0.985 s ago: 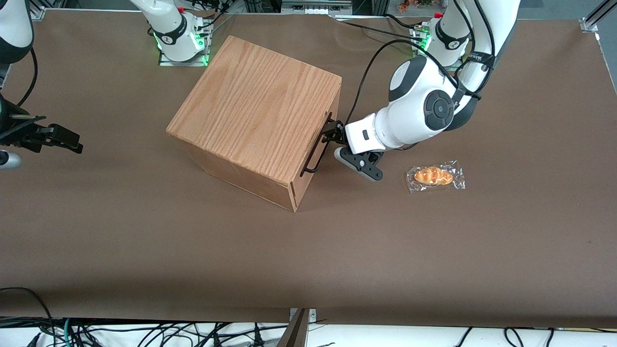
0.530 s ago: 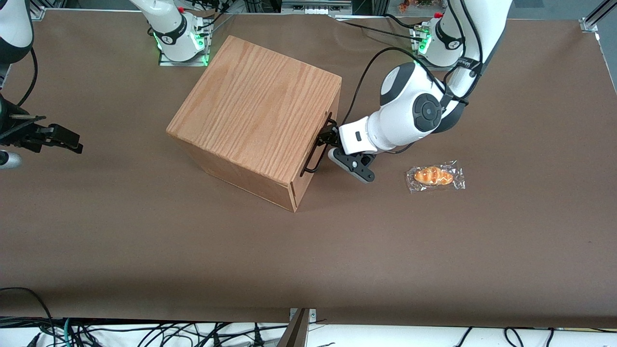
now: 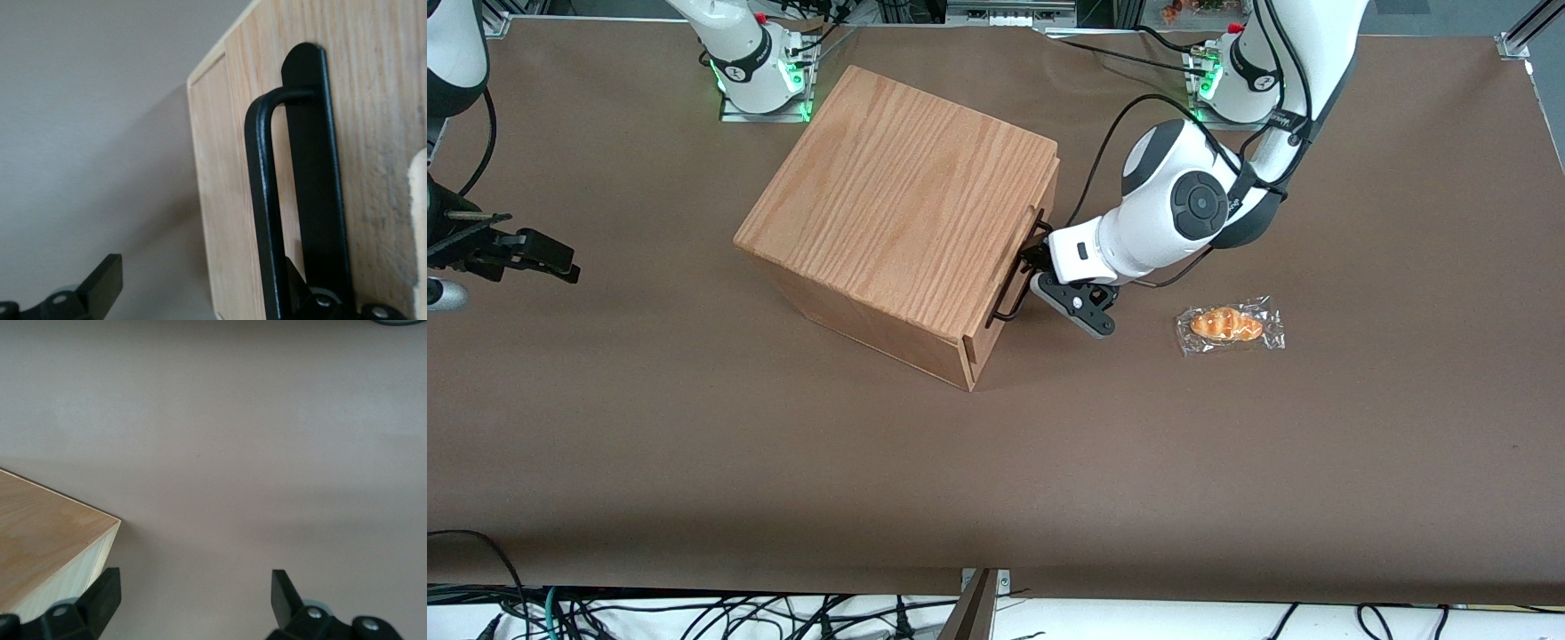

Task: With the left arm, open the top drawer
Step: 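Pull the handle outward with the left gripper, sliding the drawer open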

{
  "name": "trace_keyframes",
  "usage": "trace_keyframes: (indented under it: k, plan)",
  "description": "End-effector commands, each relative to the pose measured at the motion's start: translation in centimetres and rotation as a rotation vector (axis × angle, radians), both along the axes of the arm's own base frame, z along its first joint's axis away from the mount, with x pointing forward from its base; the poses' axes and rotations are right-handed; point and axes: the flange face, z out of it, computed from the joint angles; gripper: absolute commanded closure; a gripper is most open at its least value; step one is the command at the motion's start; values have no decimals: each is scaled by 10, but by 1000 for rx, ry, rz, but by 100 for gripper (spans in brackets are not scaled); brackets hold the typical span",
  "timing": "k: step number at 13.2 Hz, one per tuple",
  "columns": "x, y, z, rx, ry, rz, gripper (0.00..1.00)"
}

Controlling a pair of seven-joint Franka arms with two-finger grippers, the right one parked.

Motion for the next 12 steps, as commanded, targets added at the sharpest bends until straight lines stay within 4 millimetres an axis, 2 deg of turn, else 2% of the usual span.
trace_keyframes:
  k: [1,7,12]
  plan:
    - [13,32,-7,77,-39,-7,0]
    - [41,94,-10,120,-36,64,0]
    - [55,129,-5,137,-48,91,0]
